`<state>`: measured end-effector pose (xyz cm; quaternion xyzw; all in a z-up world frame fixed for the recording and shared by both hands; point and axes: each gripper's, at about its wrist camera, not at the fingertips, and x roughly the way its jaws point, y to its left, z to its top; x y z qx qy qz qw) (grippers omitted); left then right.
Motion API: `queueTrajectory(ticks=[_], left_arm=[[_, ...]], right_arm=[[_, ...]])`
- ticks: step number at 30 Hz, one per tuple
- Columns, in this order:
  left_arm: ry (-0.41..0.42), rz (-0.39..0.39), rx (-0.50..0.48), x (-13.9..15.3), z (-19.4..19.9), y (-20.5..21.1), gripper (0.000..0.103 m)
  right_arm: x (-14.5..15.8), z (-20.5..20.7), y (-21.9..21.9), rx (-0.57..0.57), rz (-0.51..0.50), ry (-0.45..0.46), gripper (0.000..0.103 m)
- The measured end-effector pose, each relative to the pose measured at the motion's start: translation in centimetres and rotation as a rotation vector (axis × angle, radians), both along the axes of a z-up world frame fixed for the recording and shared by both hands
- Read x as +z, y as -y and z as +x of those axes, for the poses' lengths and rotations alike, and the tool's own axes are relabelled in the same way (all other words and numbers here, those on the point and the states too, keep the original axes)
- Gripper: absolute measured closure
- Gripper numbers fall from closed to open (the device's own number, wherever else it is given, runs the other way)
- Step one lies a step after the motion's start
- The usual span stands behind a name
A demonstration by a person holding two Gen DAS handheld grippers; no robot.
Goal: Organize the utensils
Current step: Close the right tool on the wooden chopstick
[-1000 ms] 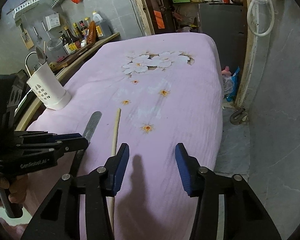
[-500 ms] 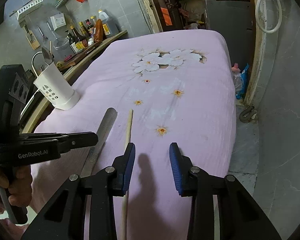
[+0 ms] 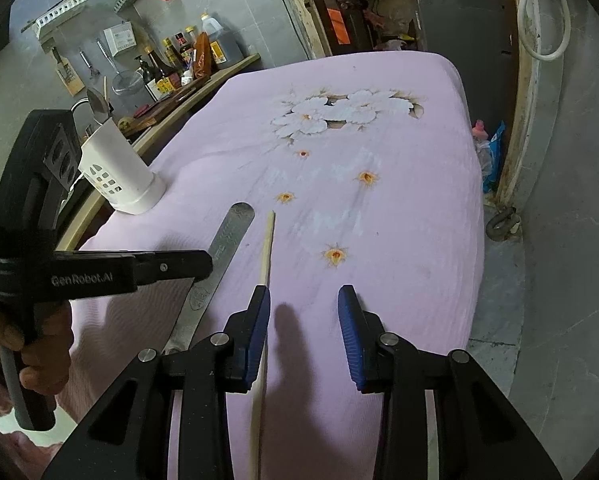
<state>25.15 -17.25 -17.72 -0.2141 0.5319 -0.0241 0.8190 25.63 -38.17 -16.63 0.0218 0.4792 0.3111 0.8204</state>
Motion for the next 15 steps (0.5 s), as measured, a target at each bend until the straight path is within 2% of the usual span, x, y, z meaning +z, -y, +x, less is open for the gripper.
queueTrajectory(ticks=[2,8,10,15], left_arm=[[0.002,-0.017,0.003,0.1,0.0,0.0,0.099],[0.004,0.002,-0.029,0.2,0.6,0.8,0.1],[0.004,0.004,-0.032,0.1,0.8,0.9,0.1],[0.002,0.008,-0.039,0.1,0.8,0.8,0.099]], right_arm=[[0.0,-0.1,0.1,-0.001,-0.004,0.002,0.072],[0.1,-0.1,0.0,0.018,-0.001,0.002,0.072],[0.3,-0.3,-0.3,0.046,0.001,0.008,0.079],[0.3,-0.3,-1.6,0.11,-0.028,0.013,0.08]])
